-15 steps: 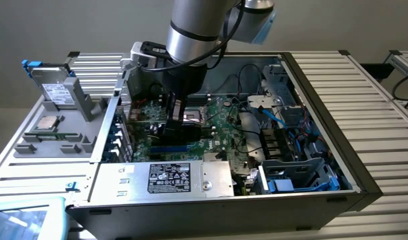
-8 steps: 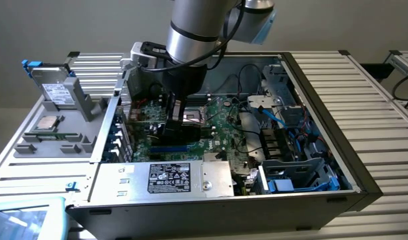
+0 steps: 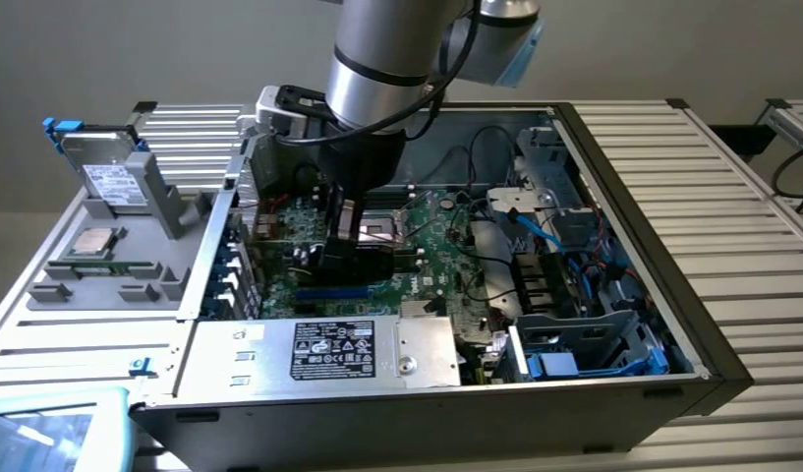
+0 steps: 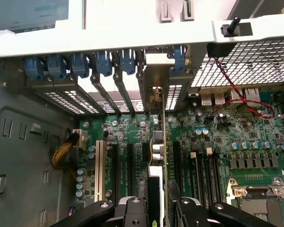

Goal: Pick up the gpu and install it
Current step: 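Insert the gpu into the slot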

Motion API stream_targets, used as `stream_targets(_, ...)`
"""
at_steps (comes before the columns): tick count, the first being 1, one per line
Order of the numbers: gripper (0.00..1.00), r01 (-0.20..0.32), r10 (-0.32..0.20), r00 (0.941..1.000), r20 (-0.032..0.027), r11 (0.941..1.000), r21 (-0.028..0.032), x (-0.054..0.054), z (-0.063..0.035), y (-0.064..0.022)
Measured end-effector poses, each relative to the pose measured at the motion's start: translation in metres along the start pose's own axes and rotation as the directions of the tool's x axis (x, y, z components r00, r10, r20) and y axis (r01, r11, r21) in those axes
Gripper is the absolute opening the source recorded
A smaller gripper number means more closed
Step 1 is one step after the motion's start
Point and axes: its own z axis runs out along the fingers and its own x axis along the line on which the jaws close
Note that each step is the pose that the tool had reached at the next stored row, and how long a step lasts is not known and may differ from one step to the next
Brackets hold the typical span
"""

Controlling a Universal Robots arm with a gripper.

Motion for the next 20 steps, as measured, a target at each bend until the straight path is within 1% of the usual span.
stream_targets(2,0.27,0.0,0.0,1.0,0.0003,1.0,0.0009,0.0,0.0002,0.0)
stream_targets(4,0.27,0.0,0.0,1.0,0.001,1.0,0.0054,-0.0001,0.0003,0.0)
stream_targets(5,0.27,-0.001,0.001,1.0,0.001,0.9999,0.011,0.0,0.0002,0.0001)
stream_targets(7,0.27,-0.001,0.001,1.0,0.002,0.9997,0.0263,0.0,0.0002,0.0)
stream_targets(8,0.27,-0.002,0.002,1.0,0.0024,0.9995,0.0328,0.0,0.0002,0.0001)
stream_targets(9,0.27,-0.002,0.002,1.0,0.0029,0.9993,0.0372,0.0,0.0003,0.0)
stream_targets(13,0.27,-0.002,0.002,1.0,0.0028,0.9993,0.0377,-0.0001,0.0004,0.0008)
stream_targets(17,0.27,-0.002,0.002,1.0,0.0027,0.9993,0.038,-0.0005,0.0013,0.0047)
stream_targets(20,0.27,-0.002,0.002,1.0,0.0027,0.9992,0.0388,-0.0005,0.0015,0.0049)
